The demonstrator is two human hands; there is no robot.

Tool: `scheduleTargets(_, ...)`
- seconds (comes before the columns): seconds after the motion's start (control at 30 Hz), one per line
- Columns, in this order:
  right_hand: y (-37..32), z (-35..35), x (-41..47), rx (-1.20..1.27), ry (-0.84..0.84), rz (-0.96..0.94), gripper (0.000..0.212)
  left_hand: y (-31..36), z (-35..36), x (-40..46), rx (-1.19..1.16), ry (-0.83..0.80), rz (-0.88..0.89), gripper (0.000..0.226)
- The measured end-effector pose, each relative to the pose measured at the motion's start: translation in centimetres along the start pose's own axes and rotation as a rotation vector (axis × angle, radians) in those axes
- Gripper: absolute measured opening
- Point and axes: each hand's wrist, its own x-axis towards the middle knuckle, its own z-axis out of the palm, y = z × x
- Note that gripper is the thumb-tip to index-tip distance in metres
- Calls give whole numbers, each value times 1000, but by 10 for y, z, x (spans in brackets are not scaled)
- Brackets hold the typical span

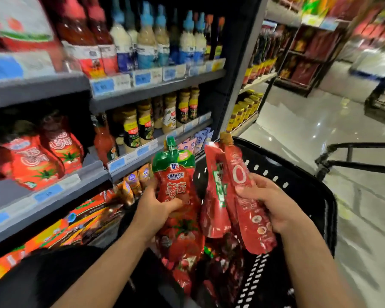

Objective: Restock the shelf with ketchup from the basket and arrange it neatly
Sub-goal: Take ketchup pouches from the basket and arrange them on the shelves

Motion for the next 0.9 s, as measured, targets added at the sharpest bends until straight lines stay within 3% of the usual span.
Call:
scheduleTargets(0.13,-27,41,-13,-72,-137,-65,69,35,-30,-20,-88,-23,72,31)
scheduleTargets(0.2,-34,65,-12,-76,-220,-88,83,51,-52,-32,-103,-33,117,35)
scheduleTargets(0.33,-38,128,1,-38,-404,-126,87,76,-106,-62,-187,100,164,24)
scheduleTargets(0.47,-24,210,10,-76,-636,-131,79,81,-167,-110,-229,284,208,46)
scheduleTargets(0.63,17,308,-1,-326,-861,-210,44,58,-219,-184,-292,526,225,55)
scheduleTargets(0.8,34,362,-16,-460,-1017,-313,41,36,-247,-221,-303,734,246,82)
scheduleTargets(0.9,31,372,-18,-472,-1055,-302,50,35,-254,-225,-302,776,287,77)
